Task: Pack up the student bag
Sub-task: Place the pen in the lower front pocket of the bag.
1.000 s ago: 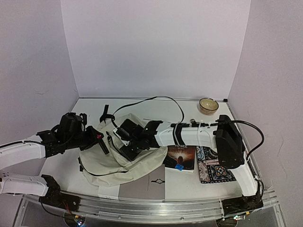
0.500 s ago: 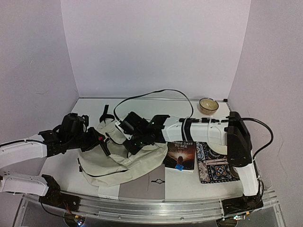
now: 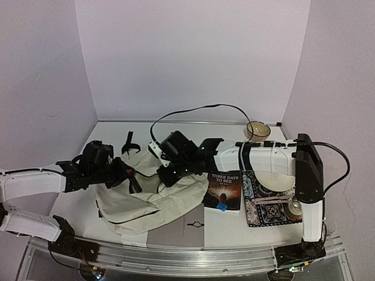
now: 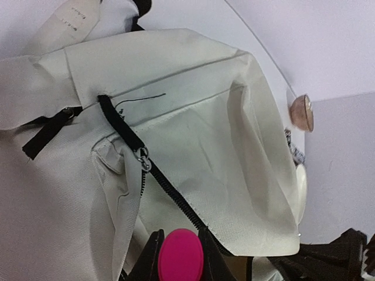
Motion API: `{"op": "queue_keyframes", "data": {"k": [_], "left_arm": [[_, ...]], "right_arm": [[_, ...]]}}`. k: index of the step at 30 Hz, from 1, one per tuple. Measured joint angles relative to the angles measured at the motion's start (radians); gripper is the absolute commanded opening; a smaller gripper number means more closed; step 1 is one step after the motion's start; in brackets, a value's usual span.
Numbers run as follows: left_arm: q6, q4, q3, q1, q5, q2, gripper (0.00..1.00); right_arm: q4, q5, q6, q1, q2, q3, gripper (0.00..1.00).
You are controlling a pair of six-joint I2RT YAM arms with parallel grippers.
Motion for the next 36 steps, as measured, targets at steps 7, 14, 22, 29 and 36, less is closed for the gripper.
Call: {"op": "queue_keyframes", "data": {"k": [7,14,22,29,36], "left_arm": [[-0.182,0.114,-0.111,0.0,-0.048,-0.042,0.0],[-0.302,0.188,-0.114,-0.026,-0.053,0.036,0.0],[-0.367,0.219,-0.109,-0.091,-0.061,0.137,0.01],[-0.365,0.256,-0.061,-0.095,-0.067,0.194,0.12],[-0.327,0.285,0.017,-0.092,-0.068,0.257,0.28]], "right_arm": [[0.03,-0.034,0.045,-0.002,0.0,-0.004,0.0],[0.058,-0.046,0.078,-0.002,0.0,-0.004,0.0],[0.067,-0.062,0.096,-0.002,0.0,-0.004,0.0],[0.079,-0.113,0.109,-0.007,0.0,-0.004,0.0],[0.1,-0.159,0.134,-0.009,0.0,-0.006,0.0]]}}
